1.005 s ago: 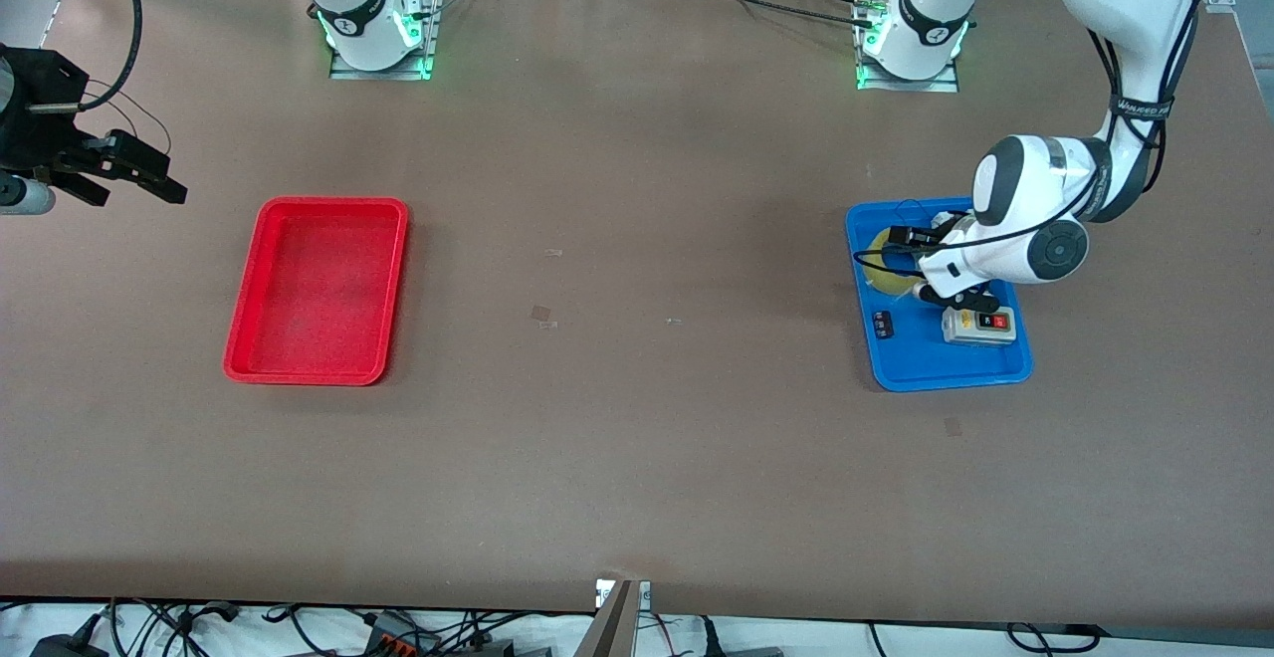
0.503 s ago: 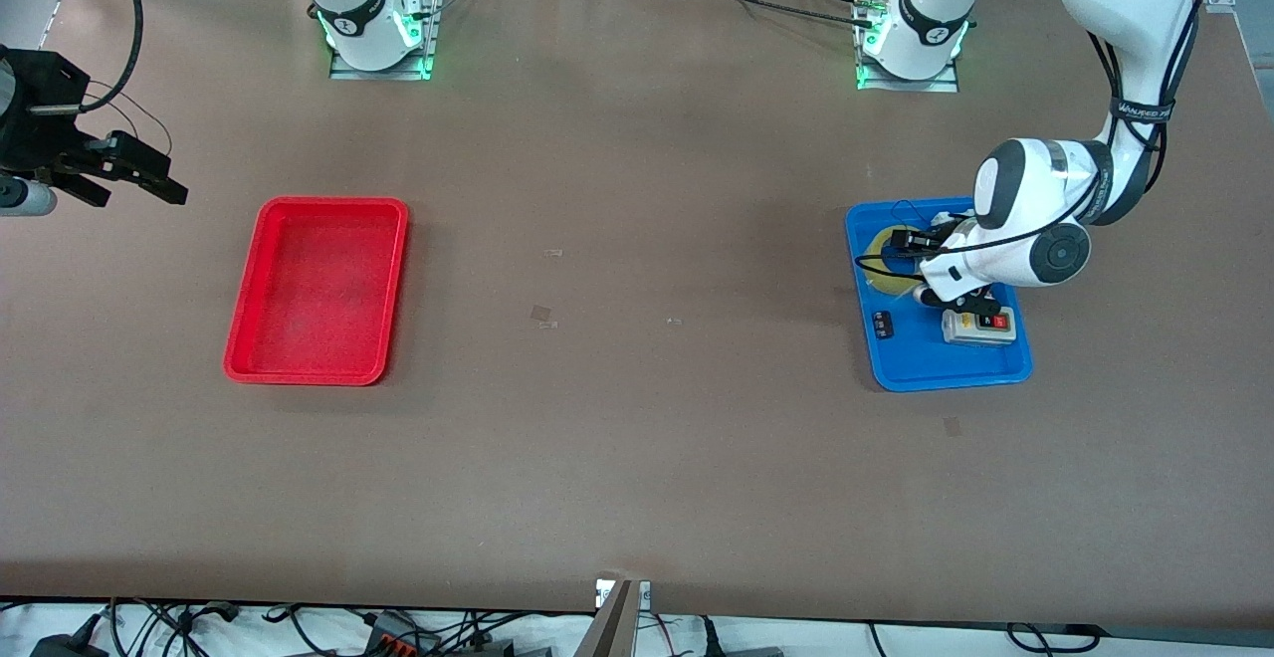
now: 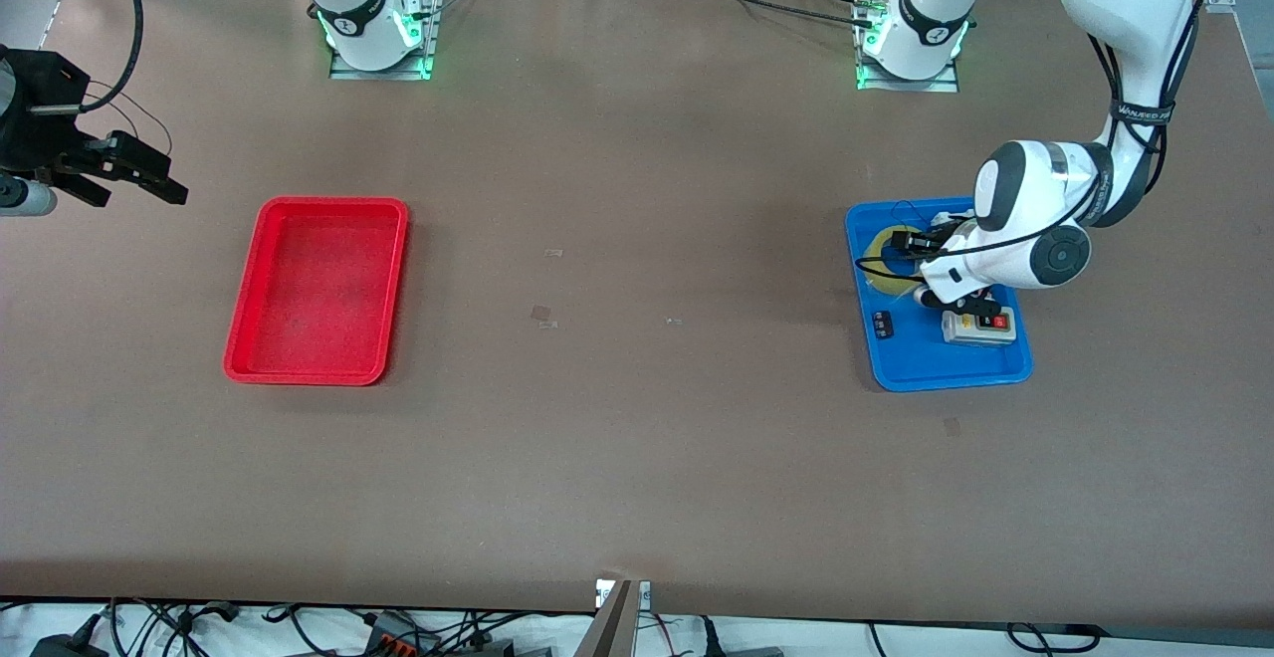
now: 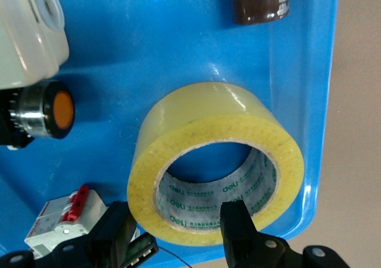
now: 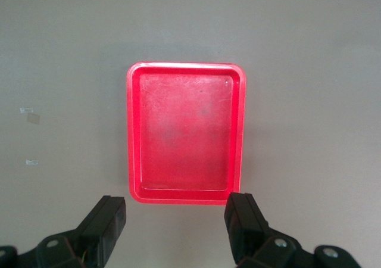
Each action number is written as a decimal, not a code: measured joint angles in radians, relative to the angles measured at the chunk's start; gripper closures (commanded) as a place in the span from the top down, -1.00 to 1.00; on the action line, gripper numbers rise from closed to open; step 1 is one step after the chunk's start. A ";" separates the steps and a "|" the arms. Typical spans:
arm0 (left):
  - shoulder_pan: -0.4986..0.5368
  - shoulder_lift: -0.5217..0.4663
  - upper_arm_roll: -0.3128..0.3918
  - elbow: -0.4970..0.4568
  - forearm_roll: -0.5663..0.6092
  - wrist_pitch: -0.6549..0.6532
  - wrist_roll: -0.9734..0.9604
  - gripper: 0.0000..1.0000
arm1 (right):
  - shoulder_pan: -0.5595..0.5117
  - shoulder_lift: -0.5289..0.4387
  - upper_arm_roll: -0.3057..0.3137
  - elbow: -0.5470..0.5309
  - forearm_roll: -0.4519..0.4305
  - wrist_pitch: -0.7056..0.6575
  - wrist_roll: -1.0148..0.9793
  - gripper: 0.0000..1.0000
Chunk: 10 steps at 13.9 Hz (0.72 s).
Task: Place and move tape with both arms
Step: 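Lower the left gripper and grasp the tape roll's rim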
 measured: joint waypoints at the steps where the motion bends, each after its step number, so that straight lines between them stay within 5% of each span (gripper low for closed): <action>1: 0.001 0.004 0.000 0.006 0.000 0.000 0.000 0.66 | 0.000 0.000 0.000 0.000 0.000 0.000 0.000 1.00; 3: 0.002 0.014 0.000 0.014 0.000 0.000 -0.001 0.55 | 0.000 0.000 0.000 0.000 0.000 0.000 0.000 1.00; 6: 0.004 0.019 0.005 0.022 0.002 -0.001 -0.002 -0.23 | 0.000 0.000 0.000 0.000 0.000 0.000 0.000 1.00; 10: 0.011 0.019 0.010 0.030 0.002 -0.004 -0.002 -0.92 | 0.000 0.000 0.000 0.000 0.000 0.000 0.000 1.00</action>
